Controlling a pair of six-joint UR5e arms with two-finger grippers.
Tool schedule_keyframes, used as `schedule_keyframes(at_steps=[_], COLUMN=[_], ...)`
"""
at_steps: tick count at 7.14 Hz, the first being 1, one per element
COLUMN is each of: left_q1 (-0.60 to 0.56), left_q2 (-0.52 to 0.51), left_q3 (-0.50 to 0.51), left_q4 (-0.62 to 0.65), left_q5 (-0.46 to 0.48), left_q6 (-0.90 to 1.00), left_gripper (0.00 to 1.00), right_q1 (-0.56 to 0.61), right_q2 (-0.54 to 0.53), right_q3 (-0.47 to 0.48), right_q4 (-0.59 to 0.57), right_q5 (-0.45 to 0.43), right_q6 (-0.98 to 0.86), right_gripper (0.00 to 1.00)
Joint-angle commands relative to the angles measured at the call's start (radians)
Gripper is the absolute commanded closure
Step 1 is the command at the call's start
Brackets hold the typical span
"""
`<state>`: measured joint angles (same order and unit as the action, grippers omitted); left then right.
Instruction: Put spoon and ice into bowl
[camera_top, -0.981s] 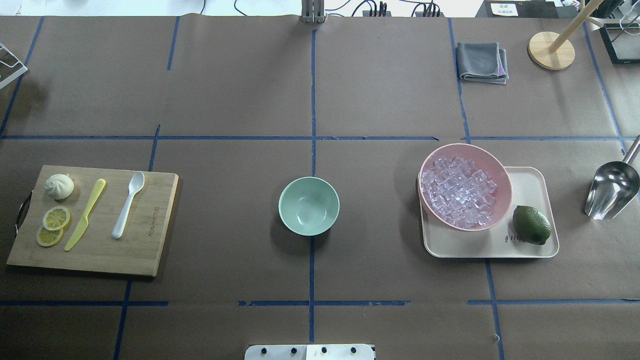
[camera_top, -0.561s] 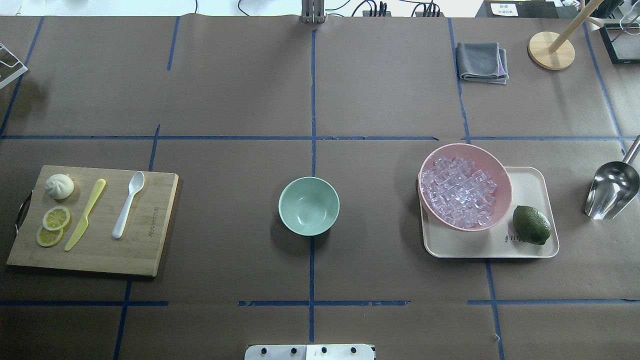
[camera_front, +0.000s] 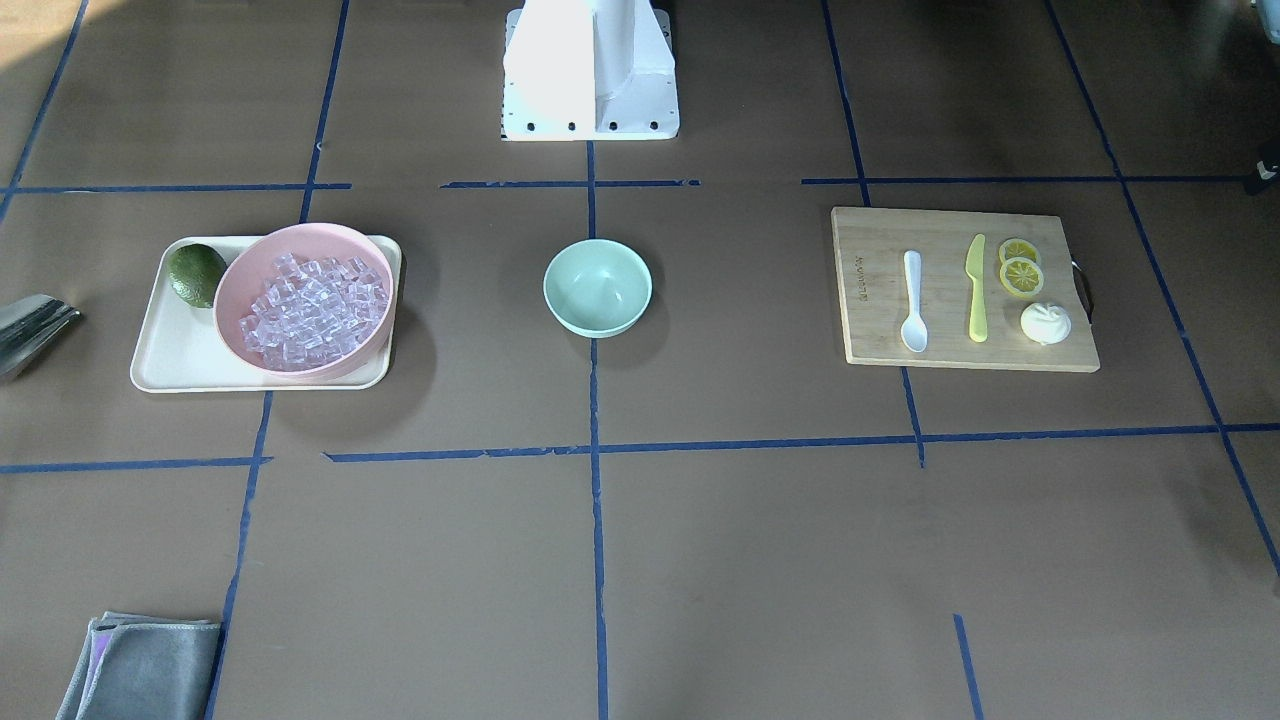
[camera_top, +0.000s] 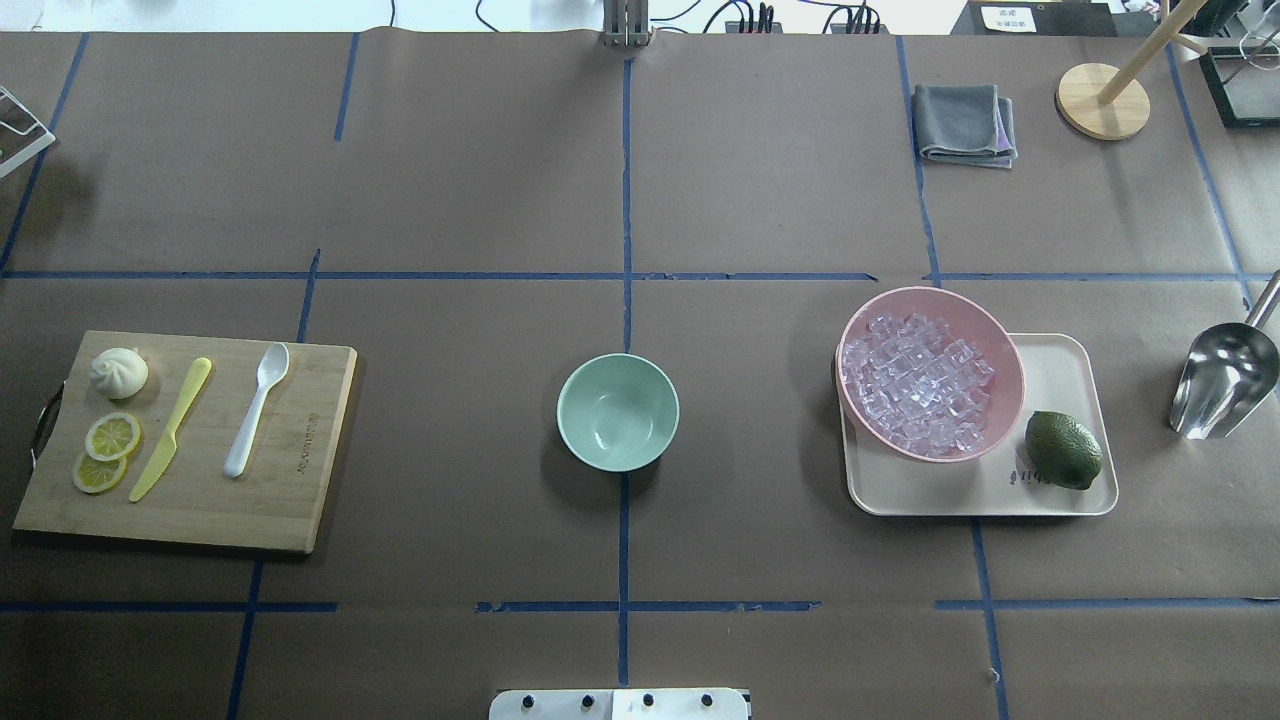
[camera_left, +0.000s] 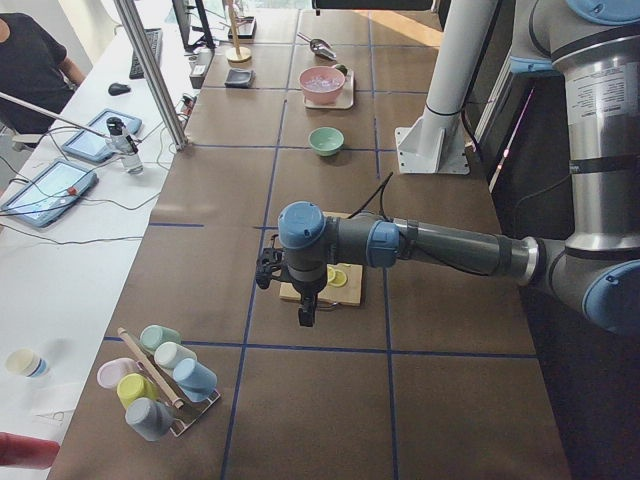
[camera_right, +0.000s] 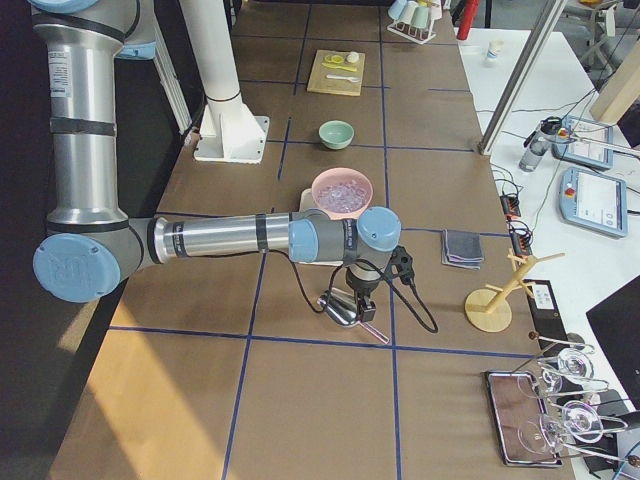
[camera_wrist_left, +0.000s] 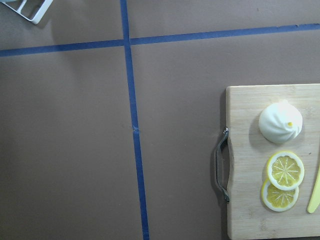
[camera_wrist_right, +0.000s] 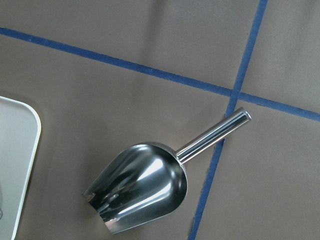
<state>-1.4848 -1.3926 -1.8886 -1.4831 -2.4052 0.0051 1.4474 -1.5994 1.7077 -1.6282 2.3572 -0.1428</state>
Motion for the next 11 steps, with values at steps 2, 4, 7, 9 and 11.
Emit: schedule_keyframes(at_steps=[2, 4, 7, 9, 11], left_q1=[0.020, 0.099, 0.223, 0.241, 0.302], left_q2=[-0.002, -0.009, -0.014, -0.016, -0.098], left_q3=[-0.004, -0.004, -0.001, -0.001, -0.004], left_q4=[-0.002, -0.093, -0.314, -0.335, -0.335], left_q5=[-0.003, -0.003, -0.002, -0.002, 0.004], left_q6=[-0.001, -0.022, -0.287, -0.326, -0.330], left_gripper=[0.00, 0.00, 0.00, 0.00, 0.00], right_q1=[-0.007, -0.010, -0.051, -0.112, -0.159], right_q2=[0.001, 0.000, 0.001, 0.001, 0.003], right_q3=[0.001, 0.001, 0.067, 0.153, 0.199], right_q4=[0.002, 0.001, 0.004, 0.004, 0.004], right_q5=[-0.001, 0.019, 0.062, 0.060, 0.059], right_q6=[0.000, 0.003, 0.151, 0.296, 0.382], right_gripper=[0.01, 0.01, 0.01, 0.01, 0.01])
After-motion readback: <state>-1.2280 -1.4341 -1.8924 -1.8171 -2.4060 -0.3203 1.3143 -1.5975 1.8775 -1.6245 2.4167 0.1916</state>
